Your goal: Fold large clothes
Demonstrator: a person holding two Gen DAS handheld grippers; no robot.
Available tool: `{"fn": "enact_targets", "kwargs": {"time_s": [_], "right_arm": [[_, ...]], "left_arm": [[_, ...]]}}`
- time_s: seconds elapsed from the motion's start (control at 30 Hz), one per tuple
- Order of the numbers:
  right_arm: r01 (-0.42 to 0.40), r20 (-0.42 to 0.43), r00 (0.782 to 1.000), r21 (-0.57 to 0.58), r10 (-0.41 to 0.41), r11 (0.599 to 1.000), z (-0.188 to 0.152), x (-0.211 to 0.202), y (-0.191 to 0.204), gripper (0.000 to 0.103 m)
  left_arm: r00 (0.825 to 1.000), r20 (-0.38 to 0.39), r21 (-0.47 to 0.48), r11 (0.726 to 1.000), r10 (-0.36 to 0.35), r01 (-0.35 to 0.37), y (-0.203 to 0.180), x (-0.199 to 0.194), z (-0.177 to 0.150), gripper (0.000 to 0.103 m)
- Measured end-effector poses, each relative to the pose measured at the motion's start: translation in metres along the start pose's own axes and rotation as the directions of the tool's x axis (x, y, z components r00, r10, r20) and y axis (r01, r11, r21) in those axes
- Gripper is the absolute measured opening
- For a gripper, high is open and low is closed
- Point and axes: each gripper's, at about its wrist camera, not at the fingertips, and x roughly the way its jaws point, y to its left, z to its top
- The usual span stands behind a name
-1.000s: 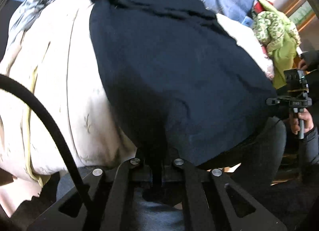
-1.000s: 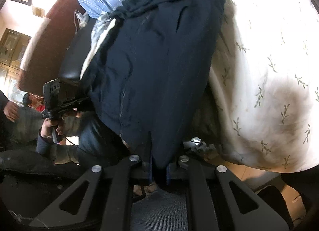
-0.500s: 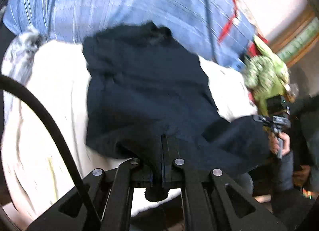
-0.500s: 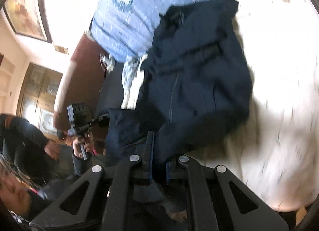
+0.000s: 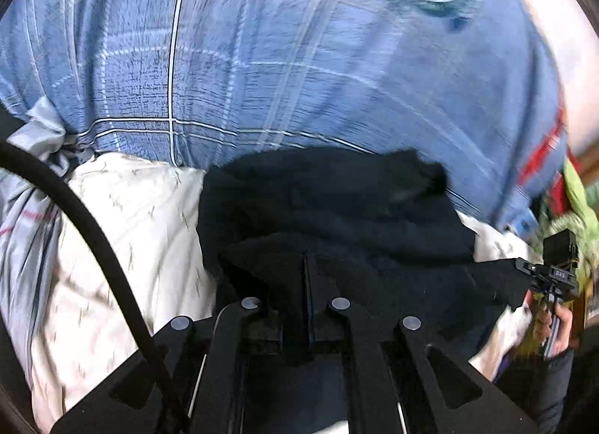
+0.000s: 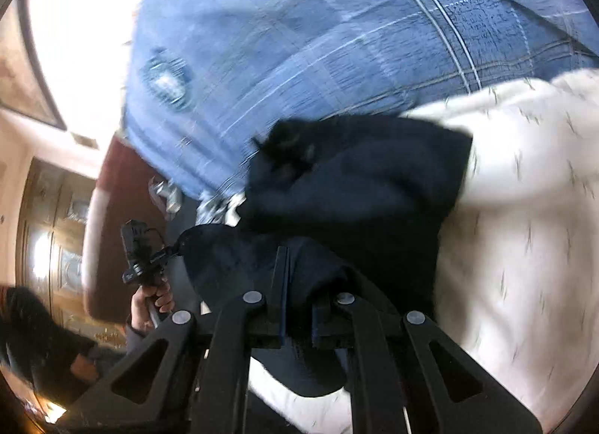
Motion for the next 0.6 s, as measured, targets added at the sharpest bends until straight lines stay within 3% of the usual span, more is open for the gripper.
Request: {"fn": "enact_targets", "kwargs": {"time_s": [0.13,0.2,0.23,0.3,0.37,0.4,0.43,0.6], "right_arm": [[-0.026,-0.012,1.0,0.131,0.027,0.991,0.042,0.037,-0.041,0.01],[0.001,-0.018,1.0,0.187,0.002,0.982,0.05,0.053,-0.062,0.019],[0.013,-0.006,1.0,0.184,-0.012,0.983,0.05,0.056,-0.066,0.028],[-0.006,0.053,0.999,0.145,-0.001,0.989,0.047,0.051,-0.064,0.037],[0.001,0.131,0.991,0.079,-0.011,0.997,0.041,0.031,-0.052,0.059],[0.029,0.168,0.985,0.034,-0.034,0.999,0.039,0.022,-0.043,0.066],[0.075,0.201,0.977,-0.036,-0.066,0.997,0.031,0.008,-0.029,0.079],[0.118,0.193,0.978,-0.166,-0.085,0.979,-0.014,-0.024,0.009,0.082]], "left_arm": [[0.998,-0.053,-0.106,0.994,-0.016,0.01,0.027,0.039,0.032,0.015],[1.0,-0.021,-0.177,0.984,-0.008,0.004,0.044,0.04,0.045,0.03],[1.0,0.007,-0.192,0.981,0.018,-0.016,0.05,0.035,0.048,0.041],[0.996,0.064,-0.208,0.977,0.055,-0.04,0.061,0.02,0.05,0.045],[0.98,0.146,-0.168,0.98,0.136,-0.111,0.063,-0.004,0.045,0.045],[0.974,0.16,-0.149,0.979,0.163,-0.139,0.062,-0.012,0.04,0.045],[0.97,0.165,-0.126,0.98,0.177,-0.157,0.06,-0.019,0.034,0.045],[0.973,0.16,0.091,0.979,0.168,-0.184,0.027,-0.04,-0.024,0.046]]}}
